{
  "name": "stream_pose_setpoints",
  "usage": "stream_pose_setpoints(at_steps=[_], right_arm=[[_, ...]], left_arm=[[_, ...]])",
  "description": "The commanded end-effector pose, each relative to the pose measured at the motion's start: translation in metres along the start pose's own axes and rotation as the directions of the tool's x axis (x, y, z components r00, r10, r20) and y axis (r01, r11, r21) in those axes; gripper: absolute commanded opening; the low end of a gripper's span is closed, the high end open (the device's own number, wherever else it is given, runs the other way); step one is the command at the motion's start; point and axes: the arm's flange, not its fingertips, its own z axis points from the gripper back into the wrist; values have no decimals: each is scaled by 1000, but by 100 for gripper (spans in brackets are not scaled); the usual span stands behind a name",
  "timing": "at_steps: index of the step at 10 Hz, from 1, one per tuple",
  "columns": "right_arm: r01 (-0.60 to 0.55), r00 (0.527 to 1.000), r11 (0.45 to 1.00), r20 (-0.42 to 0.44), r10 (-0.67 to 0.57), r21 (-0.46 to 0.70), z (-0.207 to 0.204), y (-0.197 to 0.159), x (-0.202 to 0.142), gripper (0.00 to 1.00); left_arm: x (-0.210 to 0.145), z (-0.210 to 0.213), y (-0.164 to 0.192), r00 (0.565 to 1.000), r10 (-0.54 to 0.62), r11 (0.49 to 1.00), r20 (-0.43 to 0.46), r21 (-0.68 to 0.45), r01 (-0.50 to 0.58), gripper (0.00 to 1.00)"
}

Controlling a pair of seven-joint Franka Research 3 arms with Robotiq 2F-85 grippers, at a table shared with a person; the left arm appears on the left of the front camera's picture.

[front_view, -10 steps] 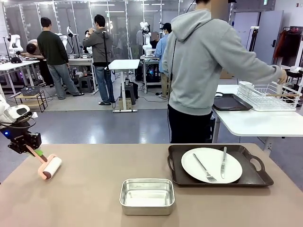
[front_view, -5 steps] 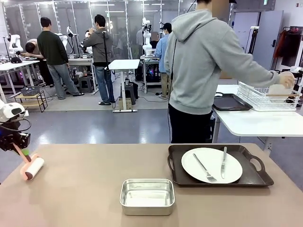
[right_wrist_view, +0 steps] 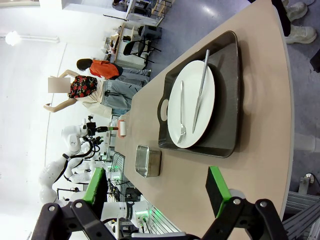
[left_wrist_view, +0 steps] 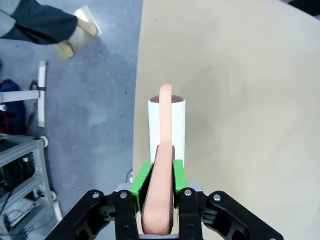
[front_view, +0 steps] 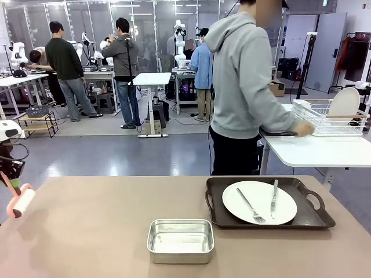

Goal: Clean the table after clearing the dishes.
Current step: When the left (or right) Handle tray is removed, use the left hand (or right hand) to clean the left (or right) side of the table with the Lint Roller, then place the Lint Roller back on top of the Airtight Container.

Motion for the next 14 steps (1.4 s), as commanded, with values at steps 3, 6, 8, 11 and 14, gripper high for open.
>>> stream_pose_setpoints(at_steps=[3, 6, 8, 11, 14], right_arm=[[-3, 1000, 1000, -1, 3, 7, 0, 3, -2, 100], [-3, 1000, 1000, -1, 3, 7, 0, 3, -2, 100], [-3, 1000, 1000, -1, 3, 7, 0, 3, -2, 100], [-3, 1000, 1000, -1, 3, 7, 0, 3, -2, 100], [-3, 1000, 1000, -1, 3, 7, 0, 3, -2, 100]], left_arm=[[-15, 64, -16, 997, 30, 999, 66, 28, -32, 22], [-6, 61, -7, 997, 0, 999, 80, 46, -4, 22], [-6, 61, -7, 997, 0, 999, 80, 46, -4, 22], [-6, 61, -7, 997, 0, 999, 80, 46, -4, 22], [-3, 76, -64, 967, -220, 972, 131, -56, 229, 22]])
